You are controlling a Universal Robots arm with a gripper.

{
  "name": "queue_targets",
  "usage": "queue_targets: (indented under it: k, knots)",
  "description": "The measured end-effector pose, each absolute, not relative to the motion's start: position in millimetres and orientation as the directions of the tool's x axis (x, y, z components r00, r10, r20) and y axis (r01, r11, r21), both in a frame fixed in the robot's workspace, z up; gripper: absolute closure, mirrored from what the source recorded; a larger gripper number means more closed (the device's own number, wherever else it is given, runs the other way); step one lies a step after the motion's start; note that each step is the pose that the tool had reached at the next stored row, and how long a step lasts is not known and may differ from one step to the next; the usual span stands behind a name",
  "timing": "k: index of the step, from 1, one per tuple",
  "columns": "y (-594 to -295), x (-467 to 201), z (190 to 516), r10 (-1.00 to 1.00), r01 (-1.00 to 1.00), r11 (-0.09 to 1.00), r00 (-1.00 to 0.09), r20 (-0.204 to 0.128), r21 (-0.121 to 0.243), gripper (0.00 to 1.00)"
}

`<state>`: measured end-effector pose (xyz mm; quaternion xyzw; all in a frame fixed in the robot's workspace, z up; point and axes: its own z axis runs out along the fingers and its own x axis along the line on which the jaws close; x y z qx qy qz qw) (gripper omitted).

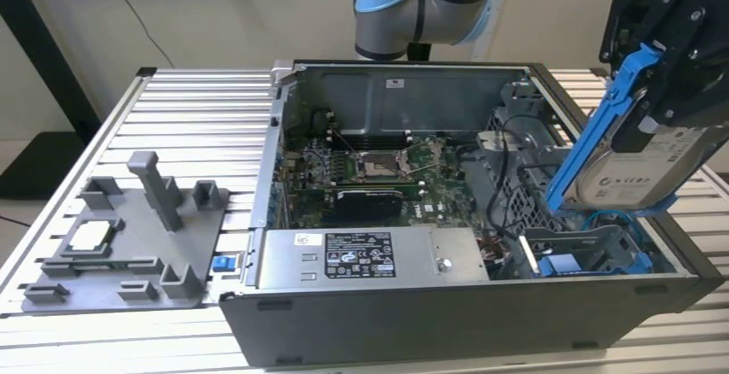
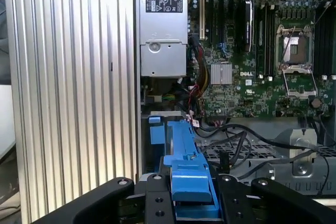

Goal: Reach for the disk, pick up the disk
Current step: 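Pick up the disk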

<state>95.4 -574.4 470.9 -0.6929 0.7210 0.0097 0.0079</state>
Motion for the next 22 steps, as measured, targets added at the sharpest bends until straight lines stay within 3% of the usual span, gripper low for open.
queue_targets:
  k: [22]
  knots:
    - [-574,98,445,-0.999,-0.999,0.038,-0.038,-0.024,0.003,1.0]
